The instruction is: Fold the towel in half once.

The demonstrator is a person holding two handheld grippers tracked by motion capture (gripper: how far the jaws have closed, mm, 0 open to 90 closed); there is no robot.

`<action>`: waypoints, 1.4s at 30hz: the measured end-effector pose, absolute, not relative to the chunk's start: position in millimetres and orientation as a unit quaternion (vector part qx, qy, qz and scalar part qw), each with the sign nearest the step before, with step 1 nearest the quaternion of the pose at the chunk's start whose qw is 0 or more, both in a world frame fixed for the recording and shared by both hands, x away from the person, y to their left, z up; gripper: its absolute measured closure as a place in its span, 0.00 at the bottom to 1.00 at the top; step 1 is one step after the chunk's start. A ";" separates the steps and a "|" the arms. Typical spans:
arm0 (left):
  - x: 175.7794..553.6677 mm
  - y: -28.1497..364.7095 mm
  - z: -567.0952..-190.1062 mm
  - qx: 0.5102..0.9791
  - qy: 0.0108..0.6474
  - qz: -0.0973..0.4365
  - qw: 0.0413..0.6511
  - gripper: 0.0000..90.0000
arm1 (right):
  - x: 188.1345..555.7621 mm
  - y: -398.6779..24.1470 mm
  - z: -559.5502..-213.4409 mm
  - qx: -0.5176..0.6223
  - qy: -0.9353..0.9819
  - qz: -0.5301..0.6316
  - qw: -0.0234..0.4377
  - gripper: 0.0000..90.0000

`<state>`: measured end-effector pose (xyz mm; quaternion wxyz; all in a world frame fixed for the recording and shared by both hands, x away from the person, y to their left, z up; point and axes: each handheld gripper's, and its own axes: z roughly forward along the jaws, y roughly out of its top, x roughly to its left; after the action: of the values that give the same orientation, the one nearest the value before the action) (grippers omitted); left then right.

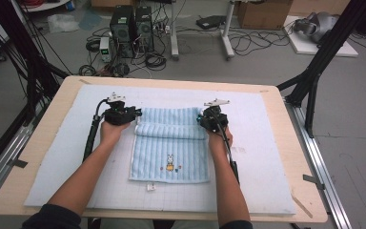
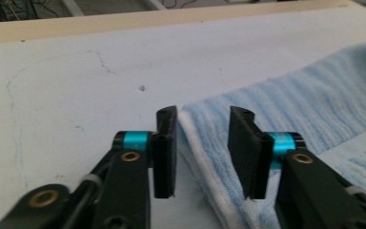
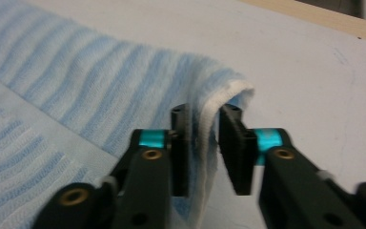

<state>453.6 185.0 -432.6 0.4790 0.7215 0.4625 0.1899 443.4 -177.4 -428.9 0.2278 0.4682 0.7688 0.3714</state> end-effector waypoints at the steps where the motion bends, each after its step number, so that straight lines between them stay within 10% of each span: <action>1: 453.0 186.1 -431.2 0.723 0.459 0.189 0.481 0.66 | 443.0 -179.6 -427.7 0.470 0.765 0.378 0.226 0.73; 22: 444.0 165.0 -439.5 0.785 0.434 0.137 0.419 0.63 | 407.2 -217.3 -421.1 0.467 0.757 0.414 0.195 0.49; 31: 427.6 162.0 -445.6 0.798 0.398 0.158 0.424 0.94 | 396.6 -229.6 -424.7 0.482 0.750 0.418 0.176 0.44; 42: 404.9 175.8 -433.9 0.765 0.388 0.148 0.492 0.96 | 405.5 -217.1 -425.4 0.460 0.761 0.432 0.150 0.57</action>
<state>404.9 175.8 -433.9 0.4924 0.7650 0.3878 0.1481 405.5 -217.1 -425.4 0.1502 0.4598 0.7614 0.4316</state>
